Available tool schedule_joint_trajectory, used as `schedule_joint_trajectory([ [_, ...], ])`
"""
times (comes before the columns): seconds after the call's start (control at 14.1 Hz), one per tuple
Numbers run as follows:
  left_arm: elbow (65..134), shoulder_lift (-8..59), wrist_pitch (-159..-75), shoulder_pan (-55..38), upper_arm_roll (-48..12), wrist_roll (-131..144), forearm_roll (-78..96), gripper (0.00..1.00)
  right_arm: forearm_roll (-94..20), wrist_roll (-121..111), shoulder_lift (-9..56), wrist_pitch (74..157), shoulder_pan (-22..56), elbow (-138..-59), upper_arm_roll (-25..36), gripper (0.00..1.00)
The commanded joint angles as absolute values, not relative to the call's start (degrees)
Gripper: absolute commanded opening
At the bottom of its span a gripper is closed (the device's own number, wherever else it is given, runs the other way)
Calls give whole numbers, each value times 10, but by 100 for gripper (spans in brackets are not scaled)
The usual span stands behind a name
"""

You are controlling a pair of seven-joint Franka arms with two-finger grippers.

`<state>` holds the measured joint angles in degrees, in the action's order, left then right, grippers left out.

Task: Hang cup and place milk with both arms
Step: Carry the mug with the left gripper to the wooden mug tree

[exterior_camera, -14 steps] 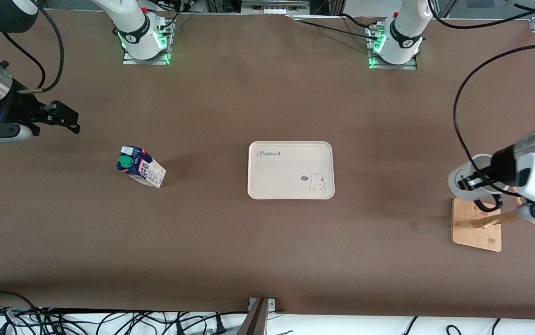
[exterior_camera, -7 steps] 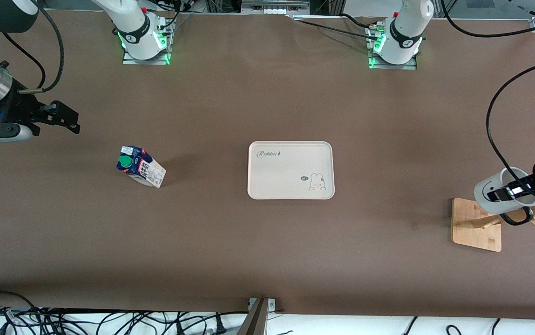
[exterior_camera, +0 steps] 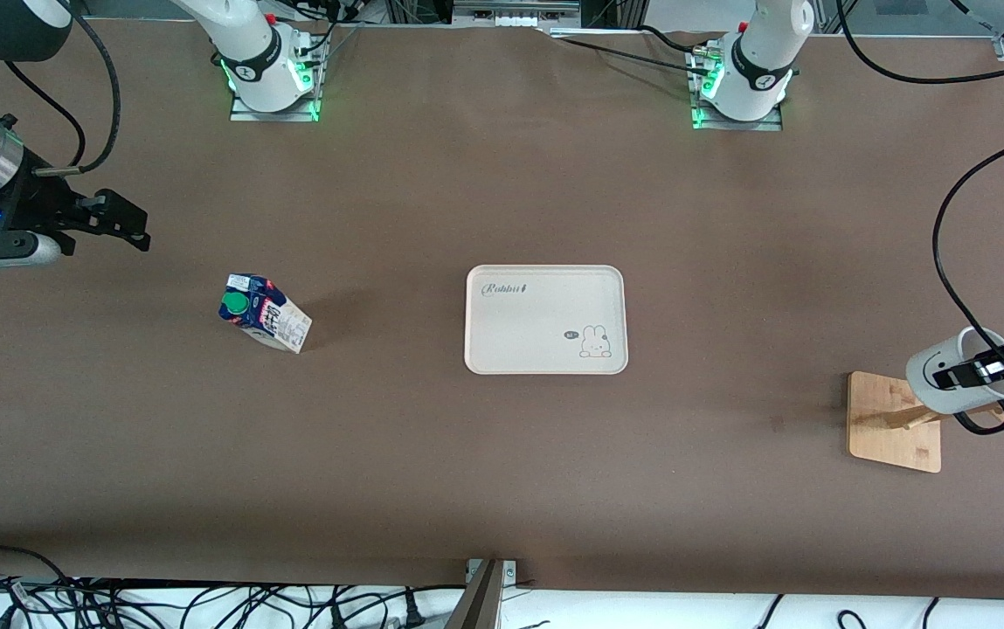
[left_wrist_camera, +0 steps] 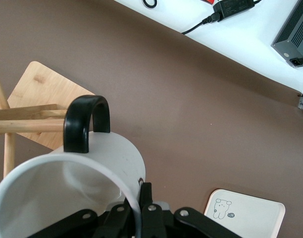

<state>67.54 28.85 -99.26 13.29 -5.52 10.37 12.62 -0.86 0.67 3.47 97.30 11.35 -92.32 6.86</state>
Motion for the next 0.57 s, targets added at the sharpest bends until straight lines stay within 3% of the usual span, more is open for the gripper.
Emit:
schedule_joint_trajectory([
  [0.0,669,292,-994,152,-61,76,162,0,-5,7,35,966,112,-916,67,100],
  [0.49,676,292,-991,183,-60,29,166,0,-5,7,35,966,112,-916,66,100],
])
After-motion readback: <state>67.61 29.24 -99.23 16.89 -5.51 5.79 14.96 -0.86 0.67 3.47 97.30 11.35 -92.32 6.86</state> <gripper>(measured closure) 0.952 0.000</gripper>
